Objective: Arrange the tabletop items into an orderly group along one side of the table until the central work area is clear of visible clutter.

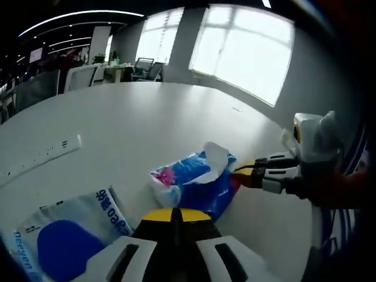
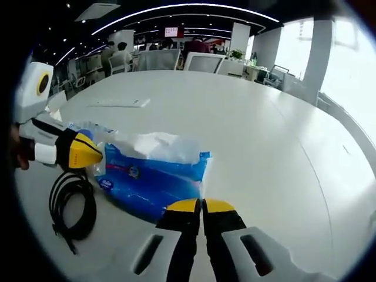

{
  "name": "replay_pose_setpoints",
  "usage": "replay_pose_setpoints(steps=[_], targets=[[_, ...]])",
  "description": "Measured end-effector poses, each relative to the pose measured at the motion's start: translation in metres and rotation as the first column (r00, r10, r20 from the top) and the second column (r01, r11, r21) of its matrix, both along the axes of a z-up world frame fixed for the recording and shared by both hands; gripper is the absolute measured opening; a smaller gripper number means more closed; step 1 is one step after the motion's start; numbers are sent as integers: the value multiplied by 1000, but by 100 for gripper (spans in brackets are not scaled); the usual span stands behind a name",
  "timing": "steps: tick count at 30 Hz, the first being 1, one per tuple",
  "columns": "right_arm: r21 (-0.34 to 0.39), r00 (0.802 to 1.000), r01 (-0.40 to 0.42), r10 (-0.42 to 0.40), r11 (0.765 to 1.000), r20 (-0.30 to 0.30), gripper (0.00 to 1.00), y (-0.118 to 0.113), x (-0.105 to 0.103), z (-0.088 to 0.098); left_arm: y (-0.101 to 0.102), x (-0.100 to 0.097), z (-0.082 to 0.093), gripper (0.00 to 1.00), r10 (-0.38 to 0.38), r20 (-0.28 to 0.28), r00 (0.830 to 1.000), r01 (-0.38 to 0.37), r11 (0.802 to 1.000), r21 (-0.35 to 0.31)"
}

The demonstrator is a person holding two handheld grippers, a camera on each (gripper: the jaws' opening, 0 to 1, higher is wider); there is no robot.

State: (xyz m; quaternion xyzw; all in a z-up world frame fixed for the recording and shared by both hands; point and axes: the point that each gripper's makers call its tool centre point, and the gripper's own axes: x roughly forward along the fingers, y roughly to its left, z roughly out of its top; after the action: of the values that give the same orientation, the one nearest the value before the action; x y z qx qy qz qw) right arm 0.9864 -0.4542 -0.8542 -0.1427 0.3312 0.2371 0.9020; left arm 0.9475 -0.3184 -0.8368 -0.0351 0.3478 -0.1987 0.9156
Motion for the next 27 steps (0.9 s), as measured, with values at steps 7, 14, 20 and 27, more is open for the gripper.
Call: replay_pose_setpoints(steps=[7,14,20,27], targets=[[5,1000,-30,30,1000,6,0,14,3,1,15,2,5,0,20,11,1000,-20,1000,20],[3,999,-53,53,999,-2,0,23,5,-3,23,0,0,0,27,-2,1000,-27,999,41],[0,998,-56,56,998,-12,0,25,5,-5,25,-2,-5,0,22,-19,1000,-22,999,47],[28,999,-39,39,999,-24,10,24,2,-5,26,-7,-3,3,15,-13,1000,-14,998,63]])
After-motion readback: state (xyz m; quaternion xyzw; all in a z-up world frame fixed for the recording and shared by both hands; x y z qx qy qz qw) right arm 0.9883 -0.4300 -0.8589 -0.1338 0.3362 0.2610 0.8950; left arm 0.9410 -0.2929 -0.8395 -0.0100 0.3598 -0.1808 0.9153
